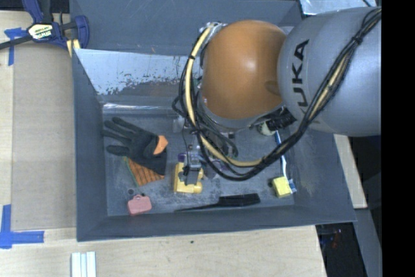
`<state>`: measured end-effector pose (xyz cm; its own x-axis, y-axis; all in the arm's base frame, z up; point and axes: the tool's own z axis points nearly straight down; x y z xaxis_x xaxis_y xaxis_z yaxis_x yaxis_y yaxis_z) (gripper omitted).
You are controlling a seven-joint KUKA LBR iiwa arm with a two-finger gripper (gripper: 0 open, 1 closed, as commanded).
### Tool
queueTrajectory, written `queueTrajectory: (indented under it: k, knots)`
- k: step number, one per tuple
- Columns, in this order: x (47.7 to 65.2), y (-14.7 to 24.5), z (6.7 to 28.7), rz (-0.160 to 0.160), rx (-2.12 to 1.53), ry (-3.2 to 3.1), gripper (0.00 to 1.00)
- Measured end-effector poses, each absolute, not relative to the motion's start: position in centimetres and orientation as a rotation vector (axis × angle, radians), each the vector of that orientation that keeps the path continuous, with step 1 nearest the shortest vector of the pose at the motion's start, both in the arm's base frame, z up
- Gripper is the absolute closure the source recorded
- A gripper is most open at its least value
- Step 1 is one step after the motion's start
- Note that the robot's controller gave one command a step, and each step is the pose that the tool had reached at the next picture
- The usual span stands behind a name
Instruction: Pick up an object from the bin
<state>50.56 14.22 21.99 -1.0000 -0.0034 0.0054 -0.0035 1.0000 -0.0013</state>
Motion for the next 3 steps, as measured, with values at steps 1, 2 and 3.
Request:
queueTrajectory:
  k: [1, 2, 3]
  knots:
    - [50.7, 14.1, 22.5, -0.002, -0.001, -3.144, 0.0]
    - [56.4, 17.2, 15.5, -0.005, -0.15, -3.147, 0.0]
    - [59.6, 19.6, 15.6, -0.01, -0.184, -3.155, 0.0]
